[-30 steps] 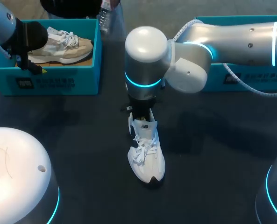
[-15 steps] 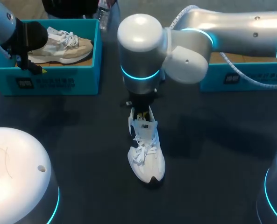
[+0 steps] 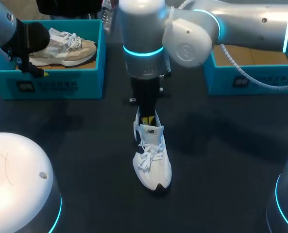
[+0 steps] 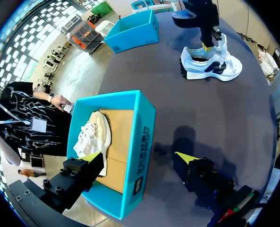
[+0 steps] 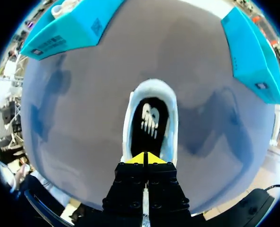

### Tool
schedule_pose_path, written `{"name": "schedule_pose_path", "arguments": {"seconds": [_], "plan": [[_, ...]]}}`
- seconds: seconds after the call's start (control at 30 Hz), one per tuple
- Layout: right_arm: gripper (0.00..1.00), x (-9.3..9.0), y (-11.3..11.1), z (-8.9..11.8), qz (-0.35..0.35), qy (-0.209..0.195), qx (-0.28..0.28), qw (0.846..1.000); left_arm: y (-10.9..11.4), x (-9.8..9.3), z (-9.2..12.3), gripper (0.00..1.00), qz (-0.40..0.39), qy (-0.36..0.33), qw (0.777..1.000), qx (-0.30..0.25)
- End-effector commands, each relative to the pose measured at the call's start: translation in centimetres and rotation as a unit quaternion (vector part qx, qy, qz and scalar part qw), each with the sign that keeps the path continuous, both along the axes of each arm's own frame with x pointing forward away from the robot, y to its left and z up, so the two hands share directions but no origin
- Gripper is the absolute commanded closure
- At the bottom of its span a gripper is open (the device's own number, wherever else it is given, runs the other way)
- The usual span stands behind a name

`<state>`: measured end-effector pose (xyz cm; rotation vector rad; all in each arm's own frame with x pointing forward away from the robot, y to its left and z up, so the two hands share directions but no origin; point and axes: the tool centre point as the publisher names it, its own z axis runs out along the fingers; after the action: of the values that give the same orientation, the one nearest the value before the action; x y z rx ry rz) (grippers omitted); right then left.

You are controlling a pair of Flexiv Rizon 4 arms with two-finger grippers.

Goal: Take the shoe out of the shoebox, open the shoe tongue, remove and reinsert the insole, then place the shoe into the shoebox

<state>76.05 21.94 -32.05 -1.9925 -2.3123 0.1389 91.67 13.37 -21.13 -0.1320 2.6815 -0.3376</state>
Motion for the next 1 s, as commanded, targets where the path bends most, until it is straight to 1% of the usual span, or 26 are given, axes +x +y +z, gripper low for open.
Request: {"name": "schedule_pose_path", "arguments": {"seconds": [0.03, 0.13, 0.17, 0.33, 0.43, 0.47, 0.5, 0.53, 0.57, 0.6, 0.63, 0.67, 0.7, 1.0], "plan": [[1.0, -0.4, 0.3, -0.8, -0.014, 0.023, -0.004, 1.0, 0.0, -0.1, 0.0, 0.0, 0.001, 0.0, 1.0, 0.002], [1.0, -0.9, 0.4, -1.0, -0.026, 0.039, -0.01, 0.999, 0.0, -0.1, 0.0, 0.0, 0.001, 0.0, 1.0, 0.002], [1.0, -1.1, 0.4, -1.1, -0.029, 0.046, -0.019, 0.998, 0.0, -0.1, 0.0, 0.0, 0.001, 0.0, 1.0, 0.002], [1.0, -1.2, 0.1, -1.7, -0.039, 0.044, -0.014, 0.998, 0.0, -0.1, 0.0, 0.0, 0.001, 0.0, 1.0, 0.002], [1.0, -1.2, 0.0, -1.6, -0.045, 0.041, -0.012, 0.998, 0.0, -0.1, 0.0, 0.0, 0.001, 0.0, 1.0, 0.002], [0.88, -1.2, 0.0, -1.6, -0.045, 0.04, -0.011, 0.998, 0.0, -0.1, 0.0, 0.0, 0.001, 0.0, 1.0, 0.002], [0.69, -1.2, 0.0, -1.6, -0.045, 0.04, -0.011, 0.998, 0.0, -0.1, 0.0, 0.0, 0.001, 0.0, 1.0, 0.002], [0.6, -1.1, 0.0, -1.6, -0.045, 0.04, -0.011, 0.998, 0.0, -0.1, 0.0, 0.0, 0.001, 0.0, 1.0, 0.002], [0.54, -1.0, 0.0, -1.7, -0.045, 0.039, -0.011, 0.998, 0.0, -0.1, 0.0, 0.0, 0.001, 0.0, 1.0, 0.002], [0.43, -1.0, -0.1, -1.8, -0.045, 0.039, -0.01, 0.998, 0.0, -0.1, 0.0, 0.0, 0.001, 0.0, 1.0, 0.002], [0.18, -1.0, -0.1, -1.9, -0.045, 0.038, -0.01, 0.998, 0.0, -0.1, 0.0, 0.0, 0.001, 0.0, 1.0, 0.002], [0.07, -1.0, -0.2, -1.9, -0.045, 0.038, -0.011, 0.998, 0.0, -0.1, 0.0, 0.0, 0.001, 0.0, 1.0, 0.002], [0.0, -1.0, -0.2, -1.9, -0.045, 0.037, -0.011, 0.998, 0.0, -0.1, 0.0, 0.0, 0.001, 0.0, 1.0, 0.002], [0.0, -0.7, -0.3, -2.3, -0.04, 0.042, -0.008, 0.998, 0.0, -0.1, 0.0, 0.0, 0.001, 0.0, 1.0, 0.002]]}}
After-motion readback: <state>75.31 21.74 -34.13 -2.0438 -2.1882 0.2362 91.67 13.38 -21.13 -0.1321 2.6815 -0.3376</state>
